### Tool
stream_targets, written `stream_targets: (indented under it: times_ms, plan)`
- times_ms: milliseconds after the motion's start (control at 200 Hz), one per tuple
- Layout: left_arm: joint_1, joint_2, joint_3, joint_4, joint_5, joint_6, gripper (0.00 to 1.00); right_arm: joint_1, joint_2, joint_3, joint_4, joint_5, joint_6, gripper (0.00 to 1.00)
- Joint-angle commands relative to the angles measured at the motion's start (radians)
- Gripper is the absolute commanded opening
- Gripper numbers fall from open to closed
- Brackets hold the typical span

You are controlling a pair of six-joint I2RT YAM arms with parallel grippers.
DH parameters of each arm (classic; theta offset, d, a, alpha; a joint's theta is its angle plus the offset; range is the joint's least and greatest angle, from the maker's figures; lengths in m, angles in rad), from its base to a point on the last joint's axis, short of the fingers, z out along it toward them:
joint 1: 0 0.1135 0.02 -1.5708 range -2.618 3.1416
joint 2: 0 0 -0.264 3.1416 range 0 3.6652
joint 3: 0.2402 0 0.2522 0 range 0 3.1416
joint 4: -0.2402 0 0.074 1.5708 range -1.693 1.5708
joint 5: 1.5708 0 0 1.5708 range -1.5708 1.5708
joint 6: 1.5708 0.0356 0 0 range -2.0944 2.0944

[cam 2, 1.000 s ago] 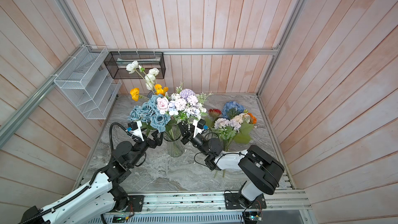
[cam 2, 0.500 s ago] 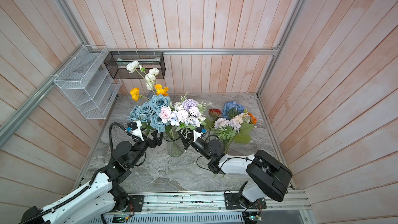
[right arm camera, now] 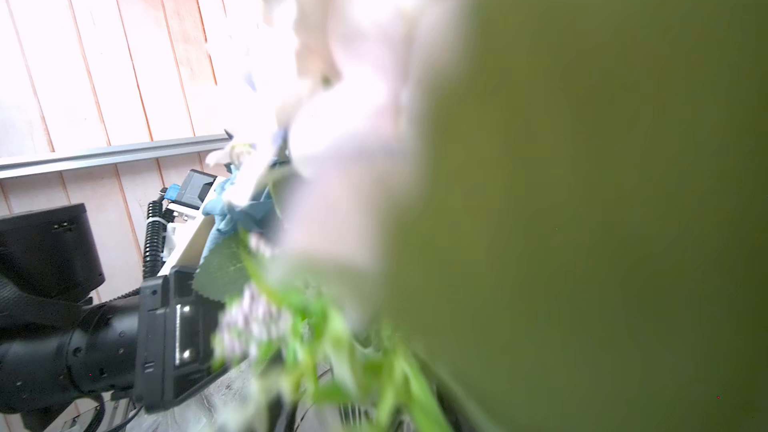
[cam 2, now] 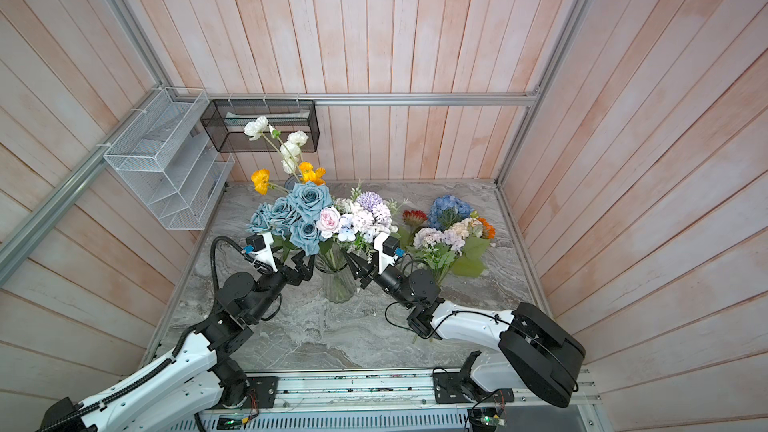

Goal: Arrange the flowers into the vase
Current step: 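Carry the hydrangeas over the clear vase and lower the stems in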

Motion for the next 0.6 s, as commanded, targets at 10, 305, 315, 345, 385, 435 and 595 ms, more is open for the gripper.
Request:
stream_targets:
  times_ms: [10, 305, 315, 345, 385, 435, 595]
  plan:
    - [0.006, -0.004, -0.013, 0.033, 0.006, -0.013, 1.0, -0.018, 0.015, 0.018, 0.023, 0.024, -0.006, 0.5]
    - [0.006, -0.009, -0.01, 0.025, 0.0, -0.003, 1.0, -0.029, 0.062, 0.044, -0.023, -0.041, -0.002, 0.3]
    - [0.006, -0.009, -0.01, 0.025, 0.0, -0.003, 1.0, -0.029, 0.063, 0.045, -0.027, -0.043, -0.004, 0.3]
    - [0.006, -0.008, -0.01, 0.027, 0.0, -0.003, 1.0, -0.018, 0.069, 0.051, -0.056, -0.045, -0.016, 0.3]
    - [0.006, -0.006, -0.01, 0.028, 0.0, -0.002, 1.0, -0.003, 0.073, 0.057, -0.088, -0.04, -0.036, 0.31]
    - [0.006, -0.004, -0.009, 0.03, 0.0, 0.001, 1.0, 0.019, 0.077, 0.059, -0.12, -0.026, -0.065, 0.31]
    - [0.006, 0.002, -0.008, 0.03, -0.003, 0.001, 1.0, 0.064, 0.091, 0.049, -0.184, 0.034, -0.123, 0.32]
